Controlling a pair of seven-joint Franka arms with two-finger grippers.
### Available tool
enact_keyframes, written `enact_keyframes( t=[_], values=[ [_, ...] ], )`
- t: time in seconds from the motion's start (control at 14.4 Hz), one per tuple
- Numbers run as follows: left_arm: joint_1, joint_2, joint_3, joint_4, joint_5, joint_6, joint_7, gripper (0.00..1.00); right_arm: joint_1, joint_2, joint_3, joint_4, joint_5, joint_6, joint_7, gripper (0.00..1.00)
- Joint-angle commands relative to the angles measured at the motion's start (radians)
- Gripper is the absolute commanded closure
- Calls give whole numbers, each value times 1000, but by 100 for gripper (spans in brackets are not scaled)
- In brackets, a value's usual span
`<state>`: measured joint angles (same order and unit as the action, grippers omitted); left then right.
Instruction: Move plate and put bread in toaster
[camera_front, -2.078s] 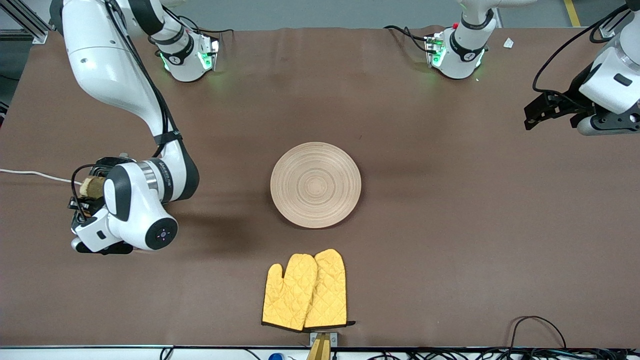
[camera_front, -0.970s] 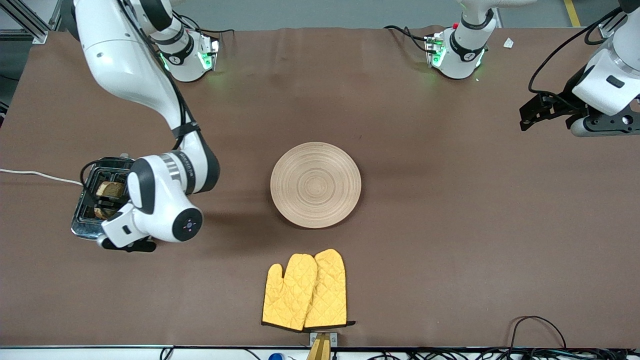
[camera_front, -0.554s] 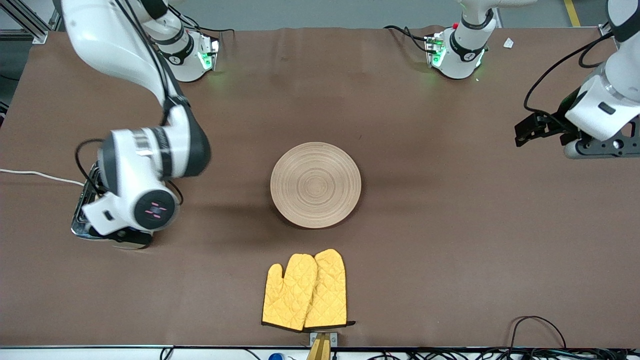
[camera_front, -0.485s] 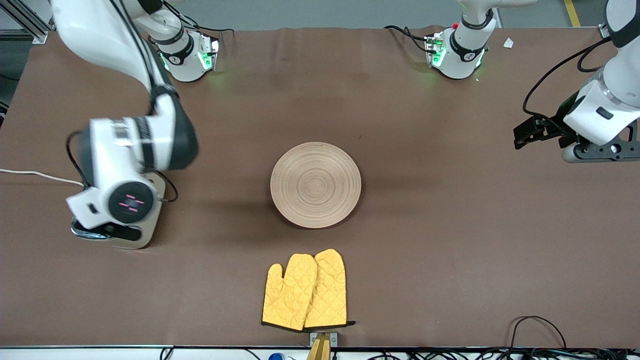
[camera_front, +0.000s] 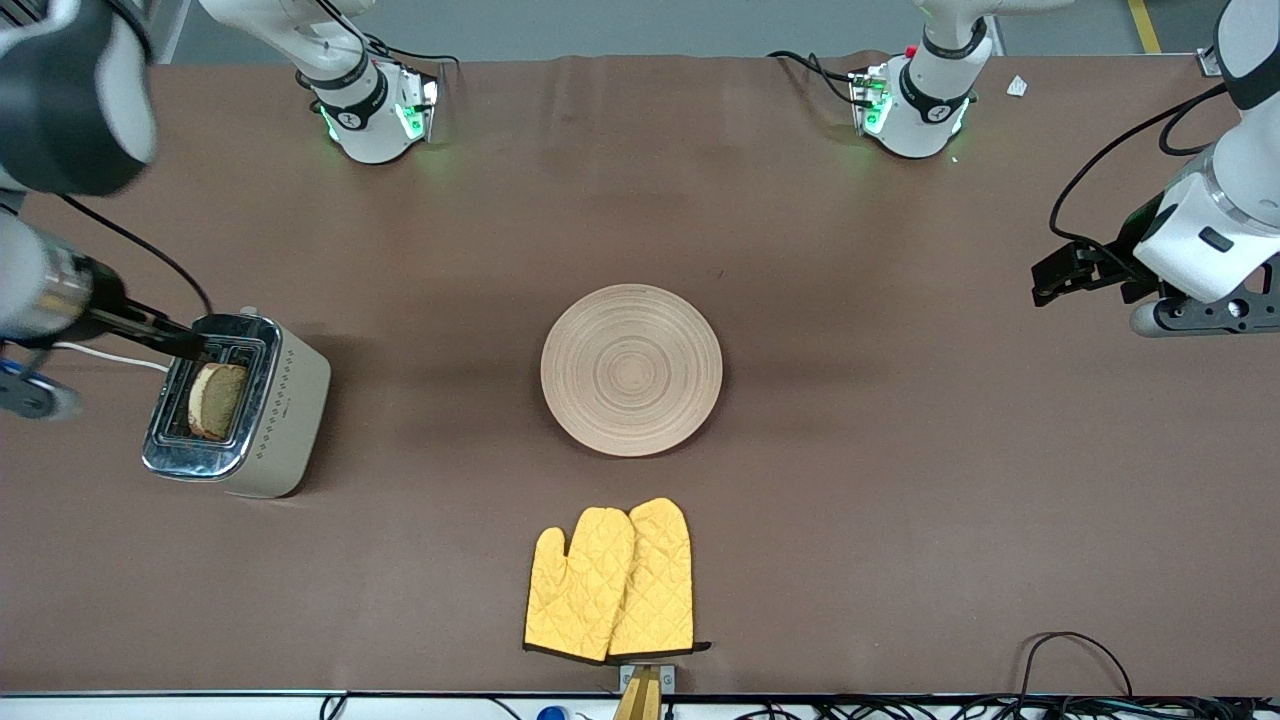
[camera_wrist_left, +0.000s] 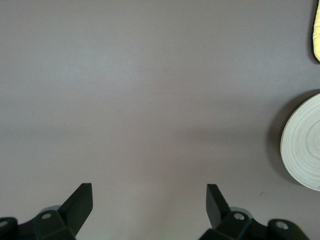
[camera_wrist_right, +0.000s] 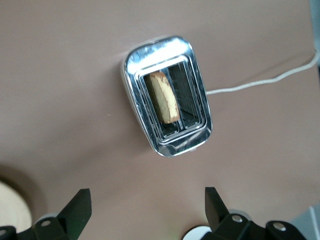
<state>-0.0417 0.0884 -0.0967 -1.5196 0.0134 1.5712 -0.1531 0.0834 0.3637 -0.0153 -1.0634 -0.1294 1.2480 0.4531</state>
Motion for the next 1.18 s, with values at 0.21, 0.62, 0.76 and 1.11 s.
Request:
enact_keyframes(
  t=[0.21, 0.62, 0.76, 1.11],
  values=[
    [5, 2, 5, 22, 17, -13, -2, 0, -138, -217, 14, -267, 86, 205, -273, 0],
    [3, -50, -3, 9, 19, -17, 10, 0, -197, -362, 12, -520, 132, 404, -390, 0],
    [2, -82, -3, -19, 19, -16, 10, 0, -203, -361, 11, -520, 134, 398, -406, 0],
    [3, -91, -3, -13, 19, -20, 42, 0, -200, -361, 12, -520, 134, 393, -407, 0]
  ],
)
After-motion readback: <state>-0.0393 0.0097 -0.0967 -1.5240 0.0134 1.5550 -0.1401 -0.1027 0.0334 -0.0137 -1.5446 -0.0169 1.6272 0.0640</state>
